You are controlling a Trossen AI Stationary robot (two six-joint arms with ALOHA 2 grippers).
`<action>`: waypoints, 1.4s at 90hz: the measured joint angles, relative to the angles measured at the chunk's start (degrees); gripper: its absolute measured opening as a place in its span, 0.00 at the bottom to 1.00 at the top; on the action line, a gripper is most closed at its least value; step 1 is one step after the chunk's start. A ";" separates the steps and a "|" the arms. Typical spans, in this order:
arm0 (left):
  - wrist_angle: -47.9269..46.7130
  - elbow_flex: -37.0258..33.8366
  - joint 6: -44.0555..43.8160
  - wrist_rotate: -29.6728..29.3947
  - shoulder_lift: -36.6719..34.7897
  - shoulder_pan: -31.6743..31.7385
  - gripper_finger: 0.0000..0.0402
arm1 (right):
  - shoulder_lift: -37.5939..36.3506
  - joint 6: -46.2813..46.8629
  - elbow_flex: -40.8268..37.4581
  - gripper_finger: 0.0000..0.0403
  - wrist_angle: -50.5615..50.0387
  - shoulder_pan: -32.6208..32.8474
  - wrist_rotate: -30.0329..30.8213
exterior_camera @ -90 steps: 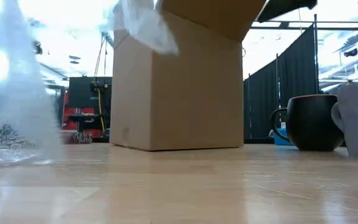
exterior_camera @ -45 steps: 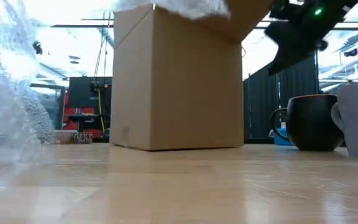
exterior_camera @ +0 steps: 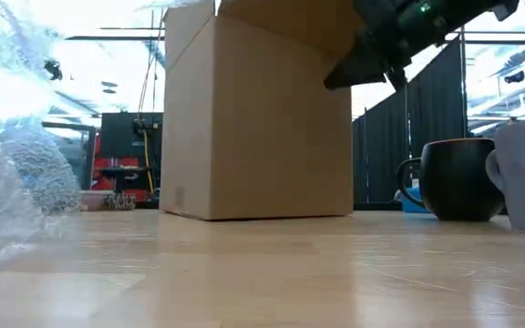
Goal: Wrap mug
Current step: Wrap the blue mug with the top bubble wrap
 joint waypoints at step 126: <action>3.17 -0.80 0.17 1.97 1.03 2.28 0.00 | -12.60 -43.66 4.68 0.00 6.96 14.46 53.78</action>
